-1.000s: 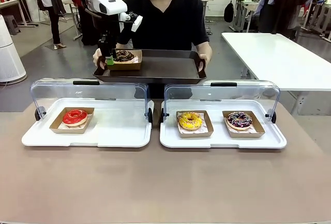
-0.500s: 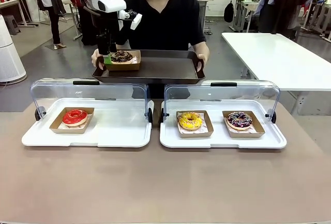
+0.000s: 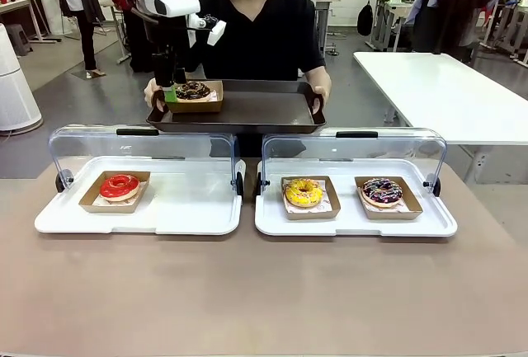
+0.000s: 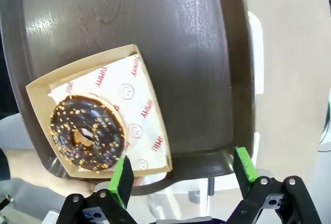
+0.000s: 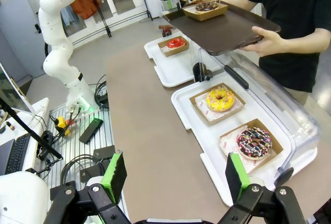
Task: Provide the desired donut to the person.
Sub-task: Place the picked Paper togo box onto the Handle tray extended by the person, then pick up and lift the Paper togo box containing the Donut pointed at by the person.
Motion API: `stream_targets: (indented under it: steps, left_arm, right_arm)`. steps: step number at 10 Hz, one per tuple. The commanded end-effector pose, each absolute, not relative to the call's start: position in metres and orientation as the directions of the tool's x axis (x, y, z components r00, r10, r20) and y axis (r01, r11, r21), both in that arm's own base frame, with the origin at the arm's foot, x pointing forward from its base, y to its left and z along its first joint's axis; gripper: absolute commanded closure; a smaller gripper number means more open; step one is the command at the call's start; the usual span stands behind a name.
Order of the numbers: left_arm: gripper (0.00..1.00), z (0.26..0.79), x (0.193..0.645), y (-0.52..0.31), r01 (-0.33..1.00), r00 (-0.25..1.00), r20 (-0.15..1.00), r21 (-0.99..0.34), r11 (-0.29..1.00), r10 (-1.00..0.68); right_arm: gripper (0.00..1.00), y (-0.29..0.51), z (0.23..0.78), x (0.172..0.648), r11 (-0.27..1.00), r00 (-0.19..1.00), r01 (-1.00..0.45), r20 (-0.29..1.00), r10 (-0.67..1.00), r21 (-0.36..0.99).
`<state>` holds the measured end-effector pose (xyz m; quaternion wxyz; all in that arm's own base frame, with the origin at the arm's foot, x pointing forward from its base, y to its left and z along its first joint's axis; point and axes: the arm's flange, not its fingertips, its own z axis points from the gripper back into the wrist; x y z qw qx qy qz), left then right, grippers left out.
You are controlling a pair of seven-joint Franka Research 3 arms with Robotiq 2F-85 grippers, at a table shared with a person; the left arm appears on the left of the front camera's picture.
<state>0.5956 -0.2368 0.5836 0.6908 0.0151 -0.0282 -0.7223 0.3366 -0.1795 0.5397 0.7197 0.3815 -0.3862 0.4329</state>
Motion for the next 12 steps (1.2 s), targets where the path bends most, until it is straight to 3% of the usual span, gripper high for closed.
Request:
stream_targets:
  steps: [1, 3, 8, 12]
  left_arm:
    - [0.00, 0.590, 0.553, -0.209, 0.997, -0.052, 0.064, 0.064, -0.048, -0.997]
    - [0.00, 0.572, 0.497, -0.177, 0.994, -0.041, 0.138, 0.110, -0.026, -0.990]
    - [0.00, 0.527, 0.424, -0.144, 0.990, -0.046, 0.174, 0.138, -0.022, -0.984]
    - [0.00, 0.529, 0.429, -0.144, 0.993, -0.017, 0.152, 0.121, 0.002, -0.988]
  right_arm:
    - [0.00, -0.180, 0.540, 0.337, 0.329, 0.325, -0.919, 0.892, 0.315, 0.218]
    - [0.00, -0.180, 0.540, 0.337, 0.329, 0.325, -0.919, 0.892, 0.315, 0.218]
    - [0.00, -0.180, 0.540, 0.337, 0.329, 0.325, -0.919, 0.892, 0.315, 0.218]
    - [0.00, -0.180, 0.540, 0.337, 0.329, 0.325, -0.919, 0.892, 0.315, 0.218]
